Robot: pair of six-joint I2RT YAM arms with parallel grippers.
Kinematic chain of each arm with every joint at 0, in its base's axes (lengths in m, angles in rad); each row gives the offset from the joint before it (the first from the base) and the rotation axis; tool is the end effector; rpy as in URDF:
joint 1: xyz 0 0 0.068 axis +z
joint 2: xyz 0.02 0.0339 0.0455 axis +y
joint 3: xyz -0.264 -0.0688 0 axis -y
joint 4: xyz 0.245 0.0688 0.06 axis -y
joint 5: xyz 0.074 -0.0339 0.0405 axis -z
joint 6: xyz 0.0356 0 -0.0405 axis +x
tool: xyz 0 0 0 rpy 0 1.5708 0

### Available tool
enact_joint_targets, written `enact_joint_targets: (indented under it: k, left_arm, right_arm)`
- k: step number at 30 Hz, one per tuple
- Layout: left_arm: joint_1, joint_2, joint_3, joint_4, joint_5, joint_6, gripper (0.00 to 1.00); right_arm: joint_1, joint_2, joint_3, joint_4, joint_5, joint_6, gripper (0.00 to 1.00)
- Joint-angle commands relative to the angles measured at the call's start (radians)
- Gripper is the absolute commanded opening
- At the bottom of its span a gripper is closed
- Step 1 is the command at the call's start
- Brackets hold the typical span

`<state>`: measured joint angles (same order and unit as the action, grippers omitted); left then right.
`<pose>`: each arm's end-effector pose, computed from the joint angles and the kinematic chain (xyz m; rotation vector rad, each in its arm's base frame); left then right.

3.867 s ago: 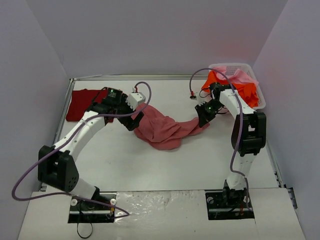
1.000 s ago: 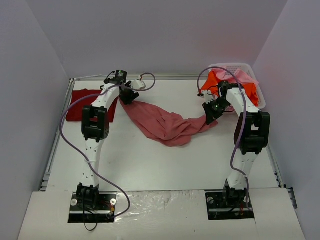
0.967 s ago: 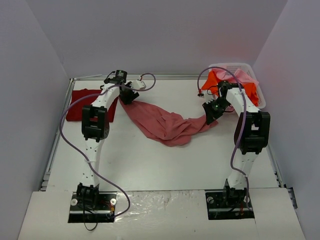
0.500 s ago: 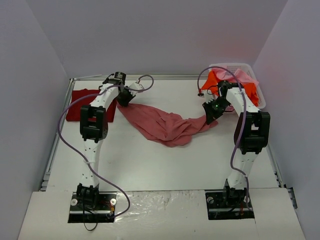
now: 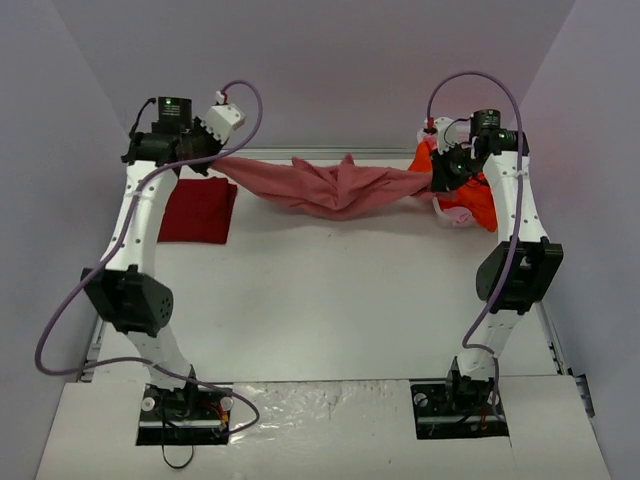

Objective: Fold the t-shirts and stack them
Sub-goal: Flatten out the tshirt

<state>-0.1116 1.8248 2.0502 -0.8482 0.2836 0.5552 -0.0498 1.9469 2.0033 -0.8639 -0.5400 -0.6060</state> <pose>0.3960 -0.0544 0.4192 0.8563 1.9893 -0.0570 0.4308 -0.0031 0.3572 -0.8551 2.0878 0.2977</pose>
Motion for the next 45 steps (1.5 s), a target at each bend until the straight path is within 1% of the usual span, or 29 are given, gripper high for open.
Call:
enact_joint_targets:
  k: [1, 2, 3, 4, 5, 6, 7, 8, 9, 10, 11, 12, 13, 14, 15, 16, 17, 20, 23, 24, 26, 27, 30, 34, 37, 41, 43, 44, 45]
  left_arm:
    - [0.004, -0.175, -0.093, -0.075, -0.012, -0.026, 0.02]
    - [0.007, -0.22, -0.181, -0.074, -0.006, -0.028, 0.03]
    - [0.007, -0.311, -0.232, -0.071, 0.005, -0.021, 0.02]
    - [0.009, -0.358, -0.289, -0.057, 0.012, -0.015, 0.02]
    - [0.009, -0.404, -0.406, -0.051, 0.017, 0.001, 0.02]
    - [0.007, -0.495, -0.465, -0.046, 0.025, 0.017, 0.03]
    - [0.007, -0.537, -0.522, -0.043, 0.031, 0.032, 0.02]
    - [0.007, -0.583, -0.582, -0.046, 0.045, 0.066, 0.02]
    - [0.007, -0.67, -0.687, -0.057, 0.064, 0.098, 0.02]
    - [0.006, -0.708, -0.732, -0.113, 0.133, 0.138, 0.02]
    - [0.004, -0.749, -0.772, -0.155, 0.175, 0.219, 0.03]
    - [0.004, -0.816, -0.826, -0.26, 0.221, 0.273, 0.15]
    - [0.001, -0.841, -0.841, -0.293, 0.282, 0.341, 0.24]
    - [0.001, -0.869, -0.857, -0.305, 0.288, 0.345, 0.3]
    - [0.0, -0.904, -0.867, -0.333, 0.293, 0.348, 0.34]
    - [-0.002, -0.915, -0.868, -0.351, 0.31, 0.374, 0.36]
    - [-0.003, -0.923, -0.863, -0.37, 0.318, 0.388, 0.38]
    - [-0.003, -0.908, -0.848, -0.381, 0.328, 0.387, 0.4]
    - [-0.003, -0.875, -0.848, -0.309, 0.335, 0.344, 0.41]
    - [-0.003, -0.866, -0.852, -0.219, 0.33, 0.318, 0.41]
    - [-0.005, -0.839, -0.872, -0.113, 0.313, 0.227, 0.41]
    - [-0.003, -0.823, -0.878, -0.013, 0.31, 0.201, 0.42]
    - [-0.013, -0.737, -0.877, 0.133, 0.316, 0.121, 0.46]
    - [-0.04, -0.552, -0.79, 0.164, 0.324, 0.049, 0.47]
    - [-0.049, -0.5, -0.76, 0.185, 0.331, 0.003, 0.46]
    - [-0.056, -0.51, -0.805, 0.239, 0.302, -0.032, 0.47]
    - [-0.057, -0.53, -0.834, 0.253, 0.279, -0.055, 0.47]
    - [-0.057, -0.55, -0.838, 0.244, 0.257, -0.06, 0.47]
    - [-0.06, -0.562, -0.844, 0.233, 0.243, -0.067, 0.47]
  right_arm:
    - [-0.005, -0.133, -0.056, -0.061, -0.029, -0.015, 0.0]
    - [-0.005, -0.153, -0.107, -0.061, -0.029, -0.027, 0.0]
    - [-0.01, -0.173, -0.135, -0.061, -0.028, -0.035, 0.0]
    - [-0.015, -0.219, -0.165, -0.06, -0.028, -0.044, 0.0]
    - [-0.024, -0.239, -0.223, -0.06, -0.025, -0.064, 0.0]
    - [-0.03, -0.259, -0.251, -0.061, -0.021, -0.073, 0.0]
    - [-0.035, -0.297, -0.282, -0.061, -0.023, -0.086, 0.0]
    - [-0.039, -0.318, -0.343, -0.061, -0.02, -0.109, 0.0]
    - [-0.042, -0.357, -0.374, -0.063, -0.009, -0.121, 0.0]
    - [-0.045, -0.377, -0.403, -0.063, -0.006, -0.133, 0.0]
    - [-0.05, -0.396, -0.432, -0.064, -0.005, -0.147, 0.0]
    - [-0.05, -0.428, -0.483, -0.081, -0.003, -0.182, 0.0]
    - [-0.05, -0.439, -0.501, -0.087, 0.0, -0.195, 0.02]
    - [-0.05, -0.45, -0.518, -0.092, 0.005, -0.199, 0.14]
    - [-0.05, -0.462, -0.538, -0.107, 0.005, -0.219, 0.29]
    - [-0.05, -0.467, -0.541, -0.116, 0.005, -0.225, 0.43]
    - [-0.051, -0.468, -0.543, -0.124, 0.005, -0.224, 0.53]
    - [-0.05, -0.459, -0.528, -0.135, -0.009, -0.221, 0.68]
    - [-0.05, -0.436, -0.494, -0.138, -0.029, -0.206, 0.7]
    - [-0.05, -0.419, -0.485, -0.138, -0.035, -0.201, 0.7]
    - [-0.05, -0.392, -0.468, -0.139, -0.06, -0.192, 0.7]
    - [-0.05, -0.381, -0.466, -0.138, -0.067, -0.189, 0.69]
    - [-0.048, -0.345, -0.489, -0.138, -0.092, -0.184, 0.67]
    - [-0.041, -0.31, -0.543, -0.123, -0.11, -0.198, 0.64]
    - [-0.021, -0.264, -0.526, -0.122, -0.094, -0.195, 0.64]
    - [0.076, -0.157, -0.414, -0.144, -0.055, -0.187, 0.65]
    - [0.151, -0.102, -0.318, -0.147, -0.015, -0.175, 0.66]
    - [0.171, -0.03, -0.28, -0.147, -0.006, -0.172, 0.66]
    - [0.186, 0.012, -0.19, -0.155, -0.002, -0.173, 0.66]
